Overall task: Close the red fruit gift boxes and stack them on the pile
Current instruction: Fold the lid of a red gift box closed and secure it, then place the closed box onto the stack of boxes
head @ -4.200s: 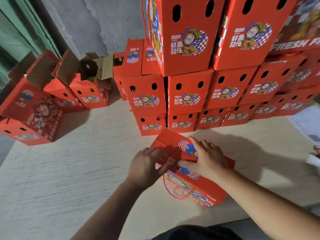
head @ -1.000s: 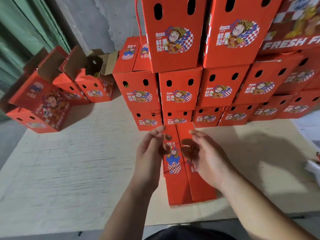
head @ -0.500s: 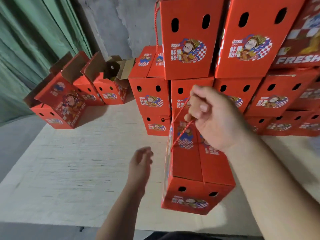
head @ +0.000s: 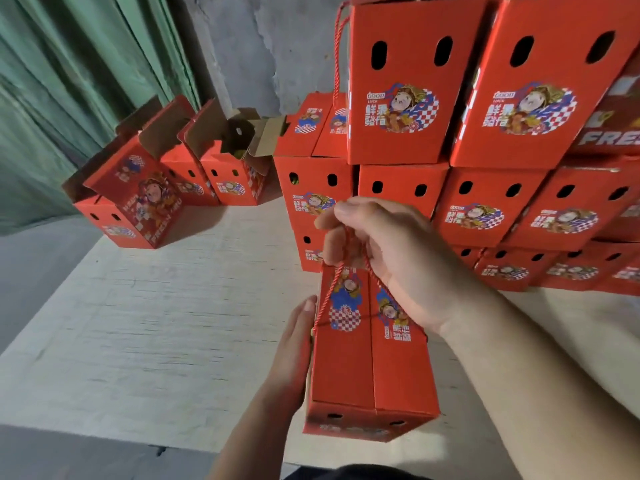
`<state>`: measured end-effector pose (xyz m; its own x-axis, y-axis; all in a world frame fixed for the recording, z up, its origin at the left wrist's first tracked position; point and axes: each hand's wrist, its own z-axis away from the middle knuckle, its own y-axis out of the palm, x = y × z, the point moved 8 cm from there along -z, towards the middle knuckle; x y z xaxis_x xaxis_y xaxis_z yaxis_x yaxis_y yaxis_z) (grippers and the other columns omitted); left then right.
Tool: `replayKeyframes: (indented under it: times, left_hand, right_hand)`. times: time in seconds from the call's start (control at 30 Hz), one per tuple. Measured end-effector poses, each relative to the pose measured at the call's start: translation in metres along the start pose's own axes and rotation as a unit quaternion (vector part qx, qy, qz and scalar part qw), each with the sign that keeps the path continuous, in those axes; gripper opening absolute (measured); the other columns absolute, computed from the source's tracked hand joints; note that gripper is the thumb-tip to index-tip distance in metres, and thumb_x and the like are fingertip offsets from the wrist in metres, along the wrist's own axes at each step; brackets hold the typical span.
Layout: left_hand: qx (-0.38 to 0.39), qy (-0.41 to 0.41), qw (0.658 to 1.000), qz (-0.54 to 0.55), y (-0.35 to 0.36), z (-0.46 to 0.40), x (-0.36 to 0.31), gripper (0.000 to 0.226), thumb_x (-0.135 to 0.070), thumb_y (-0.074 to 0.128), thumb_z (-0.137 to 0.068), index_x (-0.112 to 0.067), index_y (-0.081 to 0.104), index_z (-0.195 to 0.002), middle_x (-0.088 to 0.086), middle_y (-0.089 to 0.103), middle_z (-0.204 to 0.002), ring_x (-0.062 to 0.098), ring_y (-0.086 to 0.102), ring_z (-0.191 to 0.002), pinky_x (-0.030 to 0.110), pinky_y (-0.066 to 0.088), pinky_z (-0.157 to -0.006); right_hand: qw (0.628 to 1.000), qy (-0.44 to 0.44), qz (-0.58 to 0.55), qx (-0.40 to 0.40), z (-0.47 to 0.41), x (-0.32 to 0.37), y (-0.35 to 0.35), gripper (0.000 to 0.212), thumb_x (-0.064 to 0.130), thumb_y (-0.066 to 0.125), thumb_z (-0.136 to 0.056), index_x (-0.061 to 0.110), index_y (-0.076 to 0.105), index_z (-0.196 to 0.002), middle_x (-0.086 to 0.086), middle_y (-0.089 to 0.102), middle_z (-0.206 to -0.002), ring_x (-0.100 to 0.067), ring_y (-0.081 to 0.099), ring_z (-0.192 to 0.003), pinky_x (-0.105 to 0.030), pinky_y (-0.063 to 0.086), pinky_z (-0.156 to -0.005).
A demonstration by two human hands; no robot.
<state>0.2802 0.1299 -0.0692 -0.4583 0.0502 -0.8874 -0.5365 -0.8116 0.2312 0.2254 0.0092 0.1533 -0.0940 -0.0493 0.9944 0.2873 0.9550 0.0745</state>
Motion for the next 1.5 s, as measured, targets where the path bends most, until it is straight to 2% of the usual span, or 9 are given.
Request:
replayKeyframes:
  times: [0.17,0.27,0.37,0.43,0.5,0.6,0.73,1.2,1.5]
  left_hand:
    - [-0.031,-0.04,0.999,0.014,-0.027,-0.002,0.024,0.047,-0.06,0.046,-0.099,-0.031,0.067,-0.129,-0.007,0.072,-0.131,0.009,0.067,-0.12,0.039,0.049,-0.105]
    - [-0.079,-0.09,0.991,0.064,-0.036,-0.004,0.048,0.036,-0.034,0.053,-0.107,-0.014,0.065,-0.133,0.015,0.073,-0.118,0.034,0.073,-0.105,0.054,0.058,-0.097]
    - [-0.049,-0.073,0.989,0.122,-0.025,-0.006,0.049,0.026,-0.031,0.059,-0.103,-0.013,0.069,-0.119,0.02,0.073,-0.097,0.033,0.076,-0.081,0.044,0.063,-0.066]
    - [-0.03,-0.075,0.99,0.112,-0.021,-0.008,0.048,0.039,-0.046,0.061,-0.101,-0.021,0.068,-0.13,0.019,0.073,-0.123,0.036,0.073,-0.11,0.047,0.062,-0.087]
    - [0.017,-0.105,0.986,0.132,-0.02,-0.006,0.056,0.059,-0.059,0.048,-0.105,-0.016,0.064,-0.142,0.022,0.063,-0.141,0.04,0.062,-0.129,0.052,0.053,-0.105]
    - [0.075,-0.115,0.975,0.173,-0.023,-0.001,0.067,0.056,-0.055,0.065,-0.095,-0.012,0.074,-0.129,0.019,0.069,-0.133,0.033,0.07,-0.119,0.042,0.06,-0.091]
    - [0.095,-0.113,0.972,0.18,-0.031,-0.001,0.062,0.058,-0.051,0.055,-0.103,-0.01,0.063,-0.143,0.02,0.06,-0.145,0.035,0.058,-0.135,0.05,0.049,-0.111]
    - [0.119,-0.151,0.971,0.145,-0.192,-0.053,-0.036,0.073,-0.045,0.078,-0.078,0.001,0.067,-0.133,0.031,0.065,-0.132,0.043,0.071,-0.109,0.05,0.06,-0.087]
    - [0.142,-0.068,0.987,0.013,-0.215,-0.224,-0.141,0.041,-0.031,0.056,-0.106,-0.017,0.059,-0.145,0.015,0.068,-0.137,0.033,0.067,-0.123,0.046,0.055,-0.103]
  right_hand:
    - [0.988,0.068,0.14,-0.01,0.001,-0.059,-0.003,0.035,0.042,0.057,-0.093,0.012,0.076,-0.091,-0.002,0.077,-0.086,-0.027,0.071,-0.092,-0.049,0.053,-0.091]
    - [0.943,0.106,0.315,0.007,0.007,-0.117,-0.024,0.015,0.043,0.062,-0.098,0.032,0.068,-0.107,0.004,0.072,-0.11,-0.014,0.067,-0.095,-0.039,0.053,-0.092]
    - [0.897,0.248,0.362,-0.046,0.03,-0.185,-0.067,0.07,0.058,0.059,-0.097,0.034,0.03,-0.156,0.002,0.032,-0.16,-0.019,0.047,-0.138,-0.039,0.042,-0.109]
    - [0.902,0.342,0.256,-0.054,0.06,-0.231,-0.07,0.096,0.069,0.06,-0.092,0.033,0.009,-0.165,0.005,0.015,-0.17,-0.02,0.029,-0.153,-0.043,0.031,-0.121]
    - [0.919,0.37,0.13,-0.032,0.087,-0.265,-0.046,0.094,0.079,0.061,-0.082,0.037,0.028,-0.16,0.011,0.043,-0.159,-0.005,0.045,-0.142,-0.033,0.04,-0.115]
    - [0.939,0.327,0.056,-0.094,0.1,-0.278,-0.023,0.061,0.065,0.065,-0.086,0.039,0.053,-0.14,0.022,0.066,-0.132,0.015,0.061,-0.109,-0.008,0.047,-0.083]
    - [0.95,0.291,0.057,-0.101,0.082,-0.258,-0.014,0.039,0.036,0.072,-0.097,0.042,0.054,-0.131,0.025,0.068,-0.124,0.011,0.062,-0.109,-0.012,0.045,-0.087]
    - [0.96,0.213,0.099,-0.152,-0.036,-0.25,0.144,0.095,0.057,0.072,-0.068,0.085,0.007,-0.132,0.044,0.06,-0.12,0.011,0.067,-0.099,-0.016,0.056,-0.075]
    - [0.94,0.145,0.222,-0.213,-0.208,-0.204,0.118,0.093,0.023,0.078,-0.091,0.034,0.018,-0.162,0.013,0.049,-0.152,0.005,0.051,-0.132,-0.023,0.043,-0.112]
